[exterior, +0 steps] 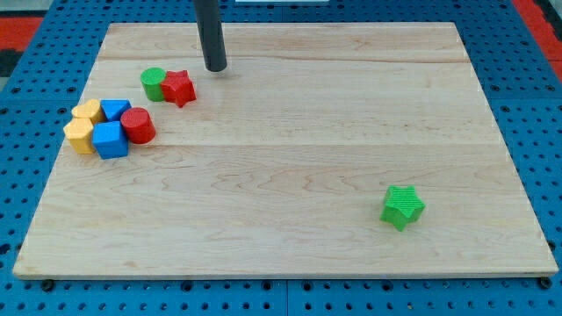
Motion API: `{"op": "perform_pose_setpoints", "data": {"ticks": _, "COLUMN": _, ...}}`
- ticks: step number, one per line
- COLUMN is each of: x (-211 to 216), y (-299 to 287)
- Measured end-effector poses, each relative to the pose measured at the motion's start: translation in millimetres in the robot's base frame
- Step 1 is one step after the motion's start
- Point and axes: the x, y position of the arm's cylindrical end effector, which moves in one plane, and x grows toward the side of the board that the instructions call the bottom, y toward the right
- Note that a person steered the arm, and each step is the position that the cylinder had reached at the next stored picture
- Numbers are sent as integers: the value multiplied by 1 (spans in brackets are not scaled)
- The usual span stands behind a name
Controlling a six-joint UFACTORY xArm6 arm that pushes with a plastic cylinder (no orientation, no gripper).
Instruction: Separate the green circle from the red star
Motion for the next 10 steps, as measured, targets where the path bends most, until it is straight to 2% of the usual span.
{"op": "perform_pose_setpoints", "data": {"ticks": 1, "x": 0, "y": -8}}
{"op": "perform_pose_setpoints", "data": {"ticks": 2, "x": -12, "y": -53}}
{"op": "perform_pose_setpoints", "data": {"ticks": 3, "x": 15, "y": -80}}
{"op": "perform_pose_setpoints", "data": {"ticks": 4, "x": 45, "y": -82}}
{"op": "perform_pose_setpoints", "data": {"ticks": 6, "x": 56, "y": -131}}
{"op": "perform_pose_setpoints", "data": {"ticks": 7, "x": 62, "y": -126}}
{"op": "perform_pose_setpoints", "data": {"ticks": 9, "x": 106, "y": -53}}
{"op": "perform_pose_setpoints", "data": {"ticks": 10, "x": 143, "y": -45}}
